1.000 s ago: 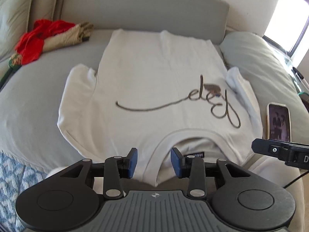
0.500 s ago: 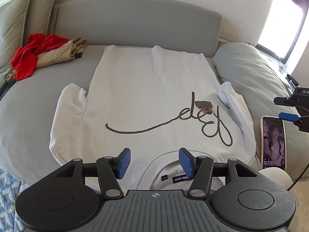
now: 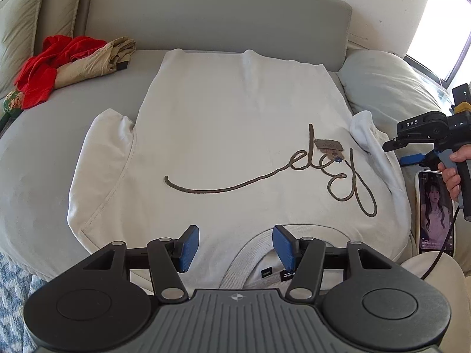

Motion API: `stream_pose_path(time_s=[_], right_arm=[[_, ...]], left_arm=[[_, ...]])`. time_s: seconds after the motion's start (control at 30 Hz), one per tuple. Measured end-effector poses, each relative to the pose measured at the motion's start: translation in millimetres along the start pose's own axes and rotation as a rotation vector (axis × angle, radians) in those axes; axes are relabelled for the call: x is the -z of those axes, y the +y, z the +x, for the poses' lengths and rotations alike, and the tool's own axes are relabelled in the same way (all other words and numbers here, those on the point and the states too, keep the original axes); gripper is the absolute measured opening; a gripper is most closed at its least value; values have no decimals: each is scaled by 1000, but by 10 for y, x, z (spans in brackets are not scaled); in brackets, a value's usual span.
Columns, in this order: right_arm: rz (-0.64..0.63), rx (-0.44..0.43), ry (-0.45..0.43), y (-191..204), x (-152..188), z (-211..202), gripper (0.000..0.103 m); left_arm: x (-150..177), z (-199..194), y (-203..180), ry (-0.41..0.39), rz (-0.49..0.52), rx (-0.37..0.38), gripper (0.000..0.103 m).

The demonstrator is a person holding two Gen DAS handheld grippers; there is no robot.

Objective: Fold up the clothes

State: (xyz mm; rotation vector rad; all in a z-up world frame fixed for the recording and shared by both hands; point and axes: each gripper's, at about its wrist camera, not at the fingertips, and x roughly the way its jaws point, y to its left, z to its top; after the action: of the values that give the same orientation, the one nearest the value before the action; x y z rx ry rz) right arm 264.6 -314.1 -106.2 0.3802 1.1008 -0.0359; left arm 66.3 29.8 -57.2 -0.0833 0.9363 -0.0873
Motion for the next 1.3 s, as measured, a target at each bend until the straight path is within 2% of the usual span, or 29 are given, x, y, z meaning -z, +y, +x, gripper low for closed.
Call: stream_pose_path(time_s=[0.07,0.1,0.13,0.17,0.23,0.4,0.5,0.53,0.57,0.6,0.63,0.67,0.8,0.83,0.93,1.03,1.13,1.23,1.3], right_arm=[[-60,-10,24,91,-15,110,80],[-76,-24,32,115,-22,167,80],[-69,-21,24,117,-23,187,66],[-52,-11,10,108,-21,192,33],[14,-3,-11,47,-9,151,5],[-10,90,-258,19,201,-451,4],[-64,190,-376,78,379,-747,4],[-84,226,-386,108,424,-780,10],[-102,256,-373,127,448,-791,26],[-121,284,-355,141,466,-800,33],[-120,293,-351,132,492,-844,45],[-99,278,-363,97,518,-918,50],[28,197,-430,-210,620,-1285,52],[64,174,-435,-319,645,-1346,50],[152,132,-424,-628,700,-1403,29],[213,120,-389,-837,764,-1383,28],[167,51,-360,-819,810,-1339,28],[34,-46,-332,-612,807,-1229,27],[-25,-121,-258,-389,775,-1118,27]], left_arm=[[3,27,-2,9,-1,5,55],[6,29,-5,11,0,8,55],[12,22,-10,9,3,9,55],[17,14,-13,7,5,10,55],[22,-14,1,-3,6,11,55],[31,-40,46,-14,-16,13,55],[52,-32,8,-7,-9,30,55],[60,-31,-11,-3,-3,36,55],[71,-40,-35,-2,8,43,55],[82,-52,-55,-3,17,49,55],[92,-74,-60,-8,23,51,55],[101,-94,-63,-13,28,53,55],[125,-124,-22,-14,8,42,55],[127,-133,-36,-14,10,46,55],[135,-160,-79,-17,18,57,55],[145,-193,-140,-25,39,73,56],[152,-179,-176,-18,46,67,56],[158,-157,-179,-14,45,55,56],[149,-118,-177,-27,57,32,56]])
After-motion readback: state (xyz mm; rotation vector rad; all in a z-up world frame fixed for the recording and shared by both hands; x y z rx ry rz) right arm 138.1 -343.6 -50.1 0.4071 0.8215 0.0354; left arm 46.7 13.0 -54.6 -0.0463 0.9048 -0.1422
